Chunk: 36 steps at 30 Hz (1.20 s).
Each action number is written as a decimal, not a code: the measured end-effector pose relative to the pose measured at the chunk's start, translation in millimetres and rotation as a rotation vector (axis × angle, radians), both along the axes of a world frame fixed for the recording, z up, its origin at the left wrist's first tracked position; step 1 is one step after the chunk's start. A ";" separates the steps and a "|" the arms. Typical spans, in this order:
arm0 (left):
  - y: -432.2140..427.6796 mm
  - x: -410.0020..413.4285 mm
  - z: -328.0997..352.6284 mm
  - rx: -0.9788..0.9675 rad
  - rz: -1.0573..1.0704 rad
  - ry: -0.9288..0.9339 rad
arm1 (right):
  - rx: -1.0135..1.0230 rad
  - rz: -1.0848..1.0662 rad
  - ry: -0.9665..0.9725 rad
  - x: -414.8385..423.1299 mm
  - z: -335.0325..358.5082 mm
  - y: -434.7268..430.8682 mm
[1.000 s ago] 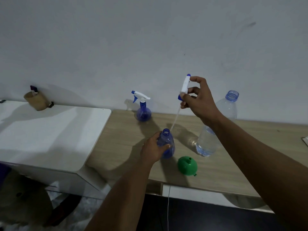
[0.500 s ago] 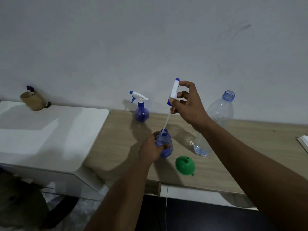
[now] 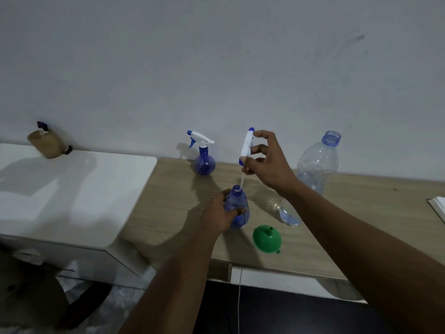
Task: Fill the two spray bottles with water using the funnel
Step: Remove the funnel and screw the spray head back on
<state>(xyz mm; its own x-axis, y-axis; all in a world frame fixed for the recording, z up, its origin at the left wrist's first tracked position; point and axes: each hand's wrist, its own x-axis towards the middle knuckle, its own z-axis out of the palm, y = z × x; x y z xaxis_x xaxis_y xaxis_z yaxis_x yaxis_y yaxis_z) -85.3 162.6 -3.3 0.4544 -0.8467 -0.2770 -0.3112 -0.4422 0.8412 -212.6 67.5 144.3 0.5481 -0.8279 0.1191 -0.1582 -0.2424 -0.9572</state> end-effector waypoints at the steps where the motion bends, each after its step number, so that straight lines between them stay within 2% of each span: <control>1: -0.2 0.4 0.1 -0.017 0.003 0.006 | 0.032 -0.009 0.002 0.9 -10.6 -0.3; 6: 3.2 1.1 2.3 -0.024 -0.007 0.033 | 0.031 -0.038 0.073 3.1 -52.9 3.5; 9: 7.5 -0.3 8.0 -0.031 -0.030 -0.038 | 0.013 -0.018 0.105 0.7 -72.2 6.1; 11: 9.4 -1.5 14.2 -0.035 -0.020 0.033 | -0.028 -0.023 0.139 -1.5 -77.9 7.1; 14: 7.5 -2.3 12.0 -0.035 -0.018 0.036 | -0.177 0.014 0.237 -4.2 -72.5 6.5; 20: -3.2 6.7 -17.1 -0.029 0.016 0.029 | -0.537 0.267 0.525 -2.5 -53.2 2.1; 25: 6.7 -1.1 8.4 -0.025 -0.022 -0.119 | -0.483 0.399 0.601 1.1 -38.1 -2.3; 28: 8.9 -2.0 10.0 -0.006 -0.024 -0.154 | -0.617 0.372 0.698 9.5 -38.6 -2.7; 32: 6.4 -1.3 8.9 0.003 0.004 -0.064 | -0.757 0.394 0.784 18.3 -49.5 -1.6; 36: -1.4 1.4 -4.6 -0.012 0.009 -0.012 | -0.636 0.425 0.734 18.6 -61.5 -0.7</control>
